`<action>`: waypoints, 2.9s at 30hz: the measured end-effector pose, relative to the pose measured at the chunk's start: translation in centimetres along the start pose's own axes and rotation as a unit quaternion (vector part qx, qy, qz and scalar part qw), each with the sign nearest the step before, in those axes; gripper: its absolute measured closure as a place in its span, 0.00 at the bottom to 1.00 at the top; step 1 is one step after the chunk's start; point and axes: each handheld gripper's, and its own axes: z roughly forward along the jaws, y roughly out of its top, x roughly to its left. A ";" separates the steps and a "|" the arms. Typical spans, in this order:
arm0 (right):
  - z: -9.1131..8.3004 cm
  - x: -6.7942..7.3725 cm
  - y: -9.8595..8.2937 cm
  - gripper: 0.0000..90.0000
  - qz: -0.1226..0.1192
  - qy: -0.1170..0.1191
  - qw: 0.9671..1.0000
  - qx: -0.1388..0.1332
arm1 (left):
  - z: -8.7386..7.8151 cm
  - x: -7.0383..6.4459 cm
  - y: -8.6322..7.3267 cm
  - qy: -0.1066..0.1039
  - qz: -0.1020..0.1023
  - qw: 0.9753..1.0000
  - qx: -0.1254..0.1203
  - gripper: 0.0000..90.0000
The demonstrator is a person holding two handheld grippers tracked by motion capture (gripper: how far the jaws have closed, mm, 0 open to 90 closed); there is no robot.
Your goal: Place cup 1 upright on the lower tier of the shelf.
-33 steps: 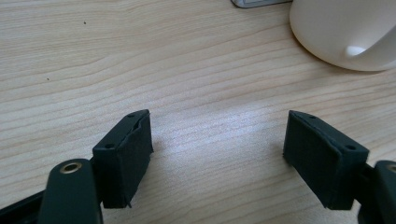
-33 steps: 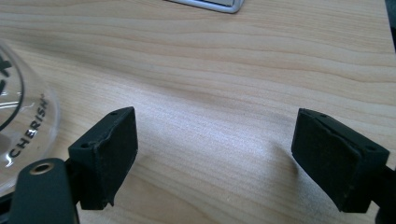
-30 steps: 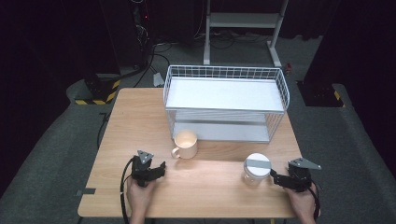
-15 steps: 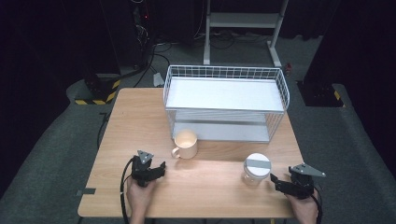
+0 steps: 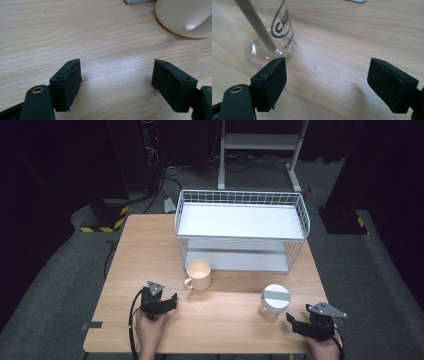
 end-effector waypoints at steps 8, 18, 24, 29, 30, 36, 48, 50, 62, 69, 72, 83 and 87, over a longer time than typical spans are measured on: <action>-0.7 1.4 -0.5 0.17 -0.018 0.015 1.000 0.000 | 0.0 0.0 0.0 0.000 0.000 1.000 0.000 0.26; -0.8 2.6 -0.7 0.17 -0.026 0.032 0.999 -0.001 | 0.0 0.0 0.0 0.000 0.000 1.000 0.000 0.26; -0.7 3.3 -0.5 0.16 -0.036 0.040 0.999 -0.003 | 0.0 0.0 0.0 0.000 0.000 1.000 0.000 0.26; -0.5 4.1 -0.3 0.16 -0.050 0.043 0.998 -0.005 | 0.0 0.0 0.0 0.000 0.000 1.000 0.000 0.26; -0.5 4.2 -0.2 0.16 -0.052 0.046 0.998 -0.006 | 0.0 0.0 0.0 0.000 0.000 1.000 0.000 0.26; -0.2 4.6 0.2 0.15 -0.059 0.051 0.997 -0.008 | 0.0 0.0 0.0 0.000 0.000 1.000 0.000 0.26; 0.5 5.2 1.4 0.15 -0.071 0.057 0.996 -0.016 | 0.0 0.0 0.0 0.001 -0.002 1.000 -0.002 0.26; 0.7 5.3 1.7 0.15 -0.069 0.056 0.996 -0.017 | 0.0 0.0 0.0 0.001 -0.002 1.000 -0.002 0.26; 1.6 5.6 2.9 0.15 -0.069 0.060 0.996 -0.025 | 0.0 0.0 0.0 0.001 -0.002 1.000 -0.002 0.26; 1.9 5.6 3.4 0.15 -0.071 0.060 0.995 -0.030 | 0.0 0.0 0.0 0.001 -0.002 1.000 -0.001 0.26; 2.1 5.6 3.6 0.16 -0.068 0.061 0.995 -0.031 | 0.0 0.0 0.0 0.000 -0.002 1.000 -0.001 0.26; 2.6 5.6 4.2 0.16 -0.073 0.061 0.995 -0.033 | 0.0 0.0 0.0 0.001 0.000 1.000 0.000 0.26; 2.8 5.7 4.3 0.16 -0.068 0.062 0.995 -0.034 | 0.0 0.0 0.0 0.000 -0.001 1.000 0.000 0.26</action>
